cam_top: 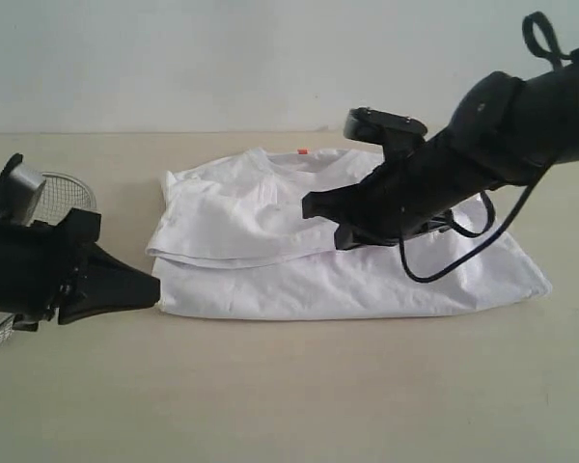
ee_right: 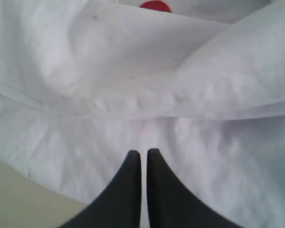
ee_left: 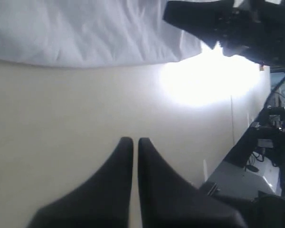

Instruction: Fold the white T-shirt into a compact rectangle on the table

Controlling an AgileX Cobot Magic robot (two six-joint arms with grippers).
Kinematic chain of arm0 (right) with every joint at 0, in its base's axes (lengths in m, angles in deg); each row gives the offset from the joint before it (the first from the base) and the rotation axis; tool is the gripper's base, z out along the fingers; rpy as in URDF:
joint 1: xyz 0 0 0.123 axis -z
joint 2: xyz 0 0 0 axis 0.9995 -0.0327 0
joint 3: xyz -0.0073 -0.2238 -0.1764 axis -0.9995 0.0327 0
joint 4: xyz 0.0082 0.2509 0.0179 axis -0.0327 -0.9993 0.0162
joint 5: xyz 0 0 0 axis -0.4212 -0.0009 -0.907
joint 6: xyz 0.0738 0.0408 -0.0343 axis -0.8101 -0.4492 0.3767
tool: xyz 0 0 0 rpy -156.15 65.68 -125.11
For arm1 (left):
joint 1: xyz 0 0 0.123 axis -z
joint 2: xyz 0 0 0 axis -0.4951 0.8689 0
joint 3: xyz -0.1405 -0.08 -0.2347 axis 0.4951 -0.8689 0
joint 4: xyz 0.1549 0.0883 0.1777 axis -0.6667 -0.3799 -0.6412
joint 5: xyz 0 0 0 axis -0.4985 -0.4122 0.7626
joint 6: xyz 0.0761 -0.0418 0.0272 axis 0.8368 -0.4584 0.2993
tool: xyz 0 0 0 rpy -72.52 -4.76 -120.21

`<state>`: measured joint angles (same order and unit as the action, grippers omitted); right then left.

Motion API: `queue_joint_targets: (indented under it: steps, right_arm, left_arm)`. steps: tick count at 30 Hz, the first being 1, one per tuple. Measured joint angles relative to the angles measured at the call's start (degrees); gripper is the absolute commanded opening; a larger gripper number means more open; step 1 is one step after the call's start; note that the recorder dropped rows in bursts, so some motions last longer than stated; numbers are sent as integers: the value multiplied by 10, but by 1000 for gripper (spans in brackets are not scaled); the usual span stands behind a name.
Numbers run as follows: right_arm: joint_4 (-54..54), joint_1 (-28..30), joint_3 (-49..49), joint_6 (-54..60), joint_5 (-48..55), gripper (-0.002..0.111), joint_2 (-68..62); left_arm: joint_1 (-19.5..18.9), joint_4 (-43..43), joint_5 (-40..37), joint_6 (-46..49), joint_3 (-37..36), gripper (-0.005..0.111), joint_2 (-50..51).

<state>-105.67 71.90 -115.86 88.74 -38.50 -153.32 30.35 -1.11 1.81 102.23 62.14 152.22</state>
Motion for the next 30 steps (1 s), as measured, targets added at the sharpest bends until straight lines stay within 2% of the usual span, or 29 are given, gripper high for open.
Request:
queue_joint_targets:
  steps: [11, 30]
  right_arm:
    - [-5, -71, -11, 29, -51, 0, -64]
    - [-7, -71, -51, 30, -157, 0, -94]
  left_arm:
    - [0, 30, -19, 38, -2, 5, 0]
    - [0, 38, -19, 46, -2, 5, 0]
